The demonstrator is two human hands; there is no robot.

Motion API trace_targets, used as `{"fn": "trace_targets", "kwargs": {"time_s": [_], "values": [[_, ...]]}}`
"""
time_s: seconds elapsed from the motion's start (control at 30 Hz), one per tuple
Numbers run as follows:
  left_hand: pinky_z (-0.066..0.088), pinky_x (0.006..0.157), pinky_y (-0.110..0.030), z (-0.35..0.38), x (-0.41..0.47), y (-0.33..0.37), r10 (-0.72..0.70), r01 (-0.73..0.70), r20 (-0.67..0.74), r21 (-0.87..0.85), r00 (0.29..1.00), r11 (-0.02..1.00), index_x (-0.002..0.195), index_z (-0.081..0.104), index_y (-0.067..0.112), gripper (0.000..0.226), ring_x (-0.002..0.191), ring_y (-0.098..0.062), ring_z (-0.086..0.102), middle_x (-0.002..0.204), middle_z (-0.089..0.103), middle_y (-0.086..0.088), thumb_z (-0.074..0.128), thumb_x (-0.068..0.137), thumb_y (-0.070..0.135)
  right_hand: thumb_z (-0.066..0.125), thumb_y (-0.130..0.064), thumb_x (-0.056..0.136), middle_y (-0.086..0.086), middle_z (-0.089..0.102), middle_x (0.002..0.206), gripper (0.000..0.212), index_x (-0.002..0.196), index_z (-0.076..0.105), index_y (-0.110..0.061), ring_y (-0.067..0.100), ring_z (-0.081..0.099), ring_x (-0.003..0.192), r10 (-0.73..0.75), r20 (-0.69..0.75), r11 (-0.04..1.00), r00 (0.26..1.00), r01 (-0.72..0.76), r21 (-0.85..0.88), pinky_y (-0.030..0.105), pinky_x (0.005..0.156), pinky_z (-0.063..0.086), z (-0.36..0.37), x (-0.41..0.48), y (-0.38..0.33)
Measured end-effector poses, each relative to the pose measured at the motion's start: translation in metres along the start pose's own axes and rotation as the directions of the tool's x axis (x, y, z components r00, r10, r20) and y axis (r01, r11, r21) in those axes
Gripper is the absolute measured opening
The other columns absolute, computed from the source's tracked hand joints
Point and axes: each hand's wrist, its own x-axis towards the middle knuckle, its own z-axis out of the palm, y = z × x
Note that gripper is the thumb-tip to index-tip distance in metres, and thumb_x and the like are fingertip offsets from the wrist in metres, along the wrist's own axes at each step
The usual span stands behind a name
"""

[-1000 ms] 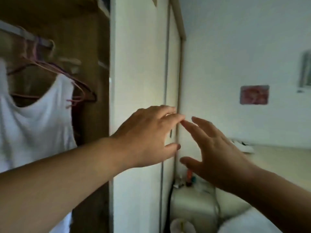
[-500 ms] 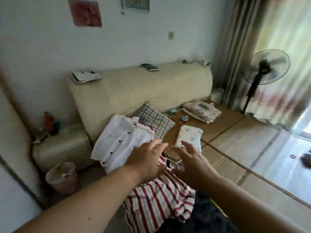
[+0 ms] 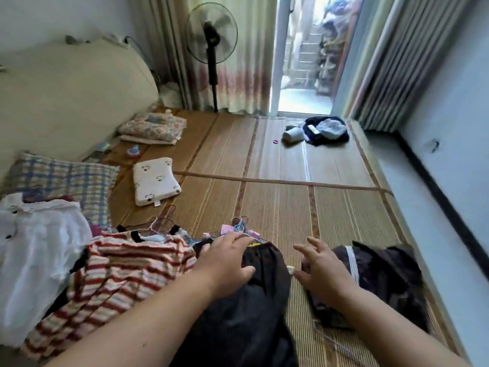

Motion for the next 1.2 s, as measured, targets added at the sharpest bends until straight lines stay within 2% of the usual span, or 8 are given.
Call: {"fn": "trace_targets", "kwargs": {"time_s": [0.2, 0.43, 0.7, 0.8, 0.93, 1.03, 1.13, 1.2], "values": [[0.023, 0.113, -0.046, 0.045, 0.053, 0.075, 0.111, -0.114, 0.111, 0.022, 0.988, 0.993, 0.144, 0.028, 0.038, 0.066, 0.142, -0.015, 0.020, 0.153, 0.022, 0.009, 0.053, 0.084, 0.050, 0.060, -0.046, 0.082, -0.001, 0.021, 0.153, 0.062, 0.139, 0.038, -0.037, 0.020, 0.030, 0.137, 0.232, -0.006, 0.971, 0.973, -0.231, 0.051, 0.041, 0.109, 0.033, -0.012, -0.021, 0.114], [0.023, 0.112, -0.046, 0.114, 0.138, 0.165, 0.085, -0.091, 0.204, 0.020, 0.975, 0.996, 0.143, 0.030, 0.038, 0.064, 0.140, -0.016, 0.023, 0.152, 0.026, 0.007, 0.053, 0.085, 0.050, 0.060, -0.044, 0.083, 0.000, 0.020, 0.154, 0.065, 0.142, 0.033, -0.036, 0.023, 0.031, 0.137, 0.327, 0.122, 0.944, 0.937, -0.331, 0.010, 0.041, 0.109, 0.033, -0.018, 0.008, 0.259], [0.026, 0.110, -0.042, 0.226, 0.196, 0.222, 0.038, -0.067, 0.368, 0.065, 0.929, 0.996, 0.144, 0.030, 0.038, 0.062, 0.140, -0.016, 0.025, 0.153, 0.026, 0.007, 0.051, 0.086, 0.048, 0.055, -0.041, 0.085, -0.003, 0.030, 0.149, 0.064, 0.144, 0.029, -0.036, 0.020, 0.036, 0.133, 0.265, 0.316, 0.963, 0.911, -0.233, -0.137, 0.038, 0.107, 0.036, 0.019, 0.031, 0.379], [0.027, 0.110, -0.042, 0.267, 0.198, 0.225, 0.020, -0.065, 0.438, 0.088, 0.899, 0.994, 0.143, 0.030, 0.038, 0.062, 0.140, -0.017, 0.026, 0.153, 0.027, 0.006, 0.051, 0.086, 0.047, 0.051, -0.036, 0.089, -0.004, 0.040, 0.142, 0.056, 0.142, 0.033, -0.035, 0.020, 0.042, 0.128, 0.261, 0.419, 0.964, 0.870, -0.214, -0.156, 0.038, 0.103, 0.039, 0.062, 0.024, 0.410], [0.029, 0.110, -0.042, 0.327, 0.192, 0.219, -0.019, -0.055, 0.521, 0.126, 0.854, 0.990, 0.146, 0.023, 0.037, 0.067, 0.139, -0.018, 0.028, 0.152, 0.028, 0.006, 0.052, 0.086, 0.045, 0.040, -0.014, 0.090, 0.000, 0.040, 0.143, 0.051, 0.137, 0.041, -0.034, 0.023, 0.039, 0.129, 0.306, 0.540, 0.951, 0.784, -0.233, -0.201, 0.043, 0.104, 0.036, 0.130, -0.003, 0.444], [0.030, 0.110, -0.044, 0.367, 0.186, 0.216, -0.040, -0.053, 0.580, 0.142, 0.813, 0.988, 0.147, 0.021, 0.035, 0.069, 0.139, -0.020, 0.028, 0.152, 0.028, 0.004, 0.053, 0.087, 0.045, 0.038, -0.023, 0.094, 0.011, 0.036, 0.144, 0.041, 0.135, 0.045, -0.028, 0.029, 0.034, 0.132, 0.304, 0.558, 0.945, 0.772, -0.173, -0.276, 0.047, 0.109, 0.028, 0.170, -0.022, 0.462], [0.029, 0.110, -0.045, 0.400, 0.182, 0.213, -0.049, -0.049, 0.630, 0.136, 0.775, 0.989, 0.146, 0.023, 0.034, 0.066, 0.139, -0.021, 0.027, 0.153, 0.027, 0.002, 0.053, 0.088, 0.044, 0.032, -0.019, 0.095, 0.010, 0.025, 0.145, 0.040, 0.133, 0.041, -0.028, 0.029, 0.023, 0.134, 0.308, 0.548, 0.922, 0.778, -0.102, -0.372, 0.051, 0.109, 0.018, 0.200, -0.030, 0.475], [0.029, 0.110, -0.045, 0.416, 0.180, 0.211, -0.052, -0.055, 0.652, 0.142, 0.757, 0.988, 0.146, 0.023, 0.034, 0.066, 0.139, -0.022, 0.026, 0.153, 0.026, 0.001, 0.053, 0.088, 0.043, 0.043, -0.021, 0.092, 0.010, 0.037, 0.134, 0.030, 0.121, 0.050, -0.027, 0.031, 0.034, 0.125, 0.265, 0.517, 0.925, 0.814, -0.064, -0.374, 0.053, 0.106, 0.024, 0.212, -0.029, 0.477]]}}
